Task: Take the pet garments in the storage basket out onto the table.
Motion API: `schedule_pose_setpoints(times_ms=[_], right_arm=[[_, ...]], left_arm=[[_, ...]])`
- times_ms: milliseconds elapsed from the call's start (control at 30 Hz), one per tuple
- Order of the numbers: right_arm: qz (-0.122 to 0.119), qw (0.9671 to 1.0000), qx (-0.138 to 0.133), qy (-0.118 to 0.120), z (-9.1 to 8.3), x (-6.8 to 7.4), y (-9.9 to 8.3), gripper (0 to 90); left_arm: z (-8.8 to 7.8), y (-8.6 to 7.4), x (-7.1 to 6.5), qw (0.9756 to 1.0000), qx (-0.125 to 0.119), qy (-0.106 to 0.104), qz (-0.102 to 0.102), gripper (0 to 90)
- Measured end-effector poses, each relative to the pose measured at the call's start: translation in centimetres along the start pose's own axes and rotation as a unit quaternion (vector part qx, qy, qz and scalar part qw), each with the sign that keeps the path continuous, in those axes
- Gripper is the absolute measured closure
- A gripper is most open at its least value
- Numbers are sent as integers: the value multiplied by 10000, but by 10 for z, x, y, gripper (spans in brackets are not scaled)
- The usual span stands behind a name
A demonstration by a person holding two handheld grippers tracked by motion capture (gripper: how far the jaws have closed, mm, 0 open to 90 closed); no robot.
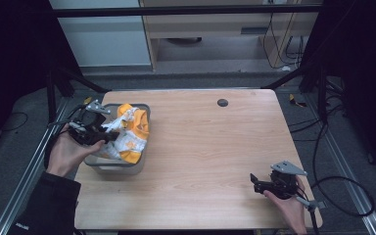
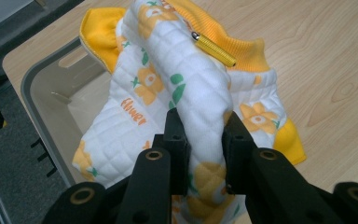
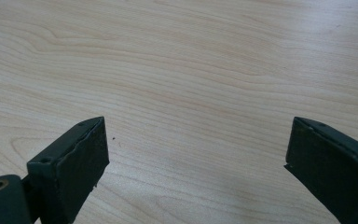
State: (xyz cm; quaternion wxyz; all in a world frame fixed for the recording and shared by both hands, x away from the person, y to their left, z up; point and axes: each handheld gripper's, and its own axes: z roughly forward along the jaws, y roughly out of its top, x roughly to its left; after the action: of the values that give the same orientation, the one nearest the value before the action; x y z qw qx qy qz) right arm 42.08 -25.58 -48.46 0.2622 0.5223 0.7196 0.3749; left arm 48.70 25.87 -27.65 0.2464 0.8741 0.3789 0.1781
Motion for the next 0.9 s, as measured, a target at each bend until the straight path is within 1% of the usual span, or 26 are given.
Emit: schedule_pose_setpoints(times_ms=[33, 133, 200, 233, 300, 400, 600, 667, 767, 900], right_arm=[[-10, 10000, -3, -3, 0, 0, 0, 57], [-13, 10000, 3, -10, 0, -1, 0, 56], [6, 10000, 6, -2, 0, -1, 0, 56], [6, 10000, 7, -2, 0, -1, 0, 56], [-3, 10000, 8, -2, 0, -1, 0, 56], [-11, 10000, -1, -7, 0, -1, 0, 56], [-4, 10000, -10, -14, 0, -1, 0, 55], [23, 10000, -1, -3, 0, -1, 0, 55], [-5, 10000, -23, -11, -1, -2, 0, 55], [6, 10000, -37, -8, -1, -1, 0, 55]], left_arm=[[0, 1, -1, 10000, 6, -10, 27, 754], [-1, 2, -3, 10000, -15, -91, 16, 754], [-2, 3, -5, 9999, -22, -125, 50, 754], [-3, 4, -6, 9999, -32, -125, 106, 754], [-4, 6, -10, 9998, -79, -135, 99, 754], [-5, 8, -15, 9996, -83, -177, 189, 754], [-4, 14, -24, 9992, -87, -240, 305, 754], [-3, 16, -27, 9989, -93, -280, 360, 754], [-2, 19, -33, 9984, -98, -340, 443, 754], [3, 23, -40, 9978, -102, -422, 499, 754]])
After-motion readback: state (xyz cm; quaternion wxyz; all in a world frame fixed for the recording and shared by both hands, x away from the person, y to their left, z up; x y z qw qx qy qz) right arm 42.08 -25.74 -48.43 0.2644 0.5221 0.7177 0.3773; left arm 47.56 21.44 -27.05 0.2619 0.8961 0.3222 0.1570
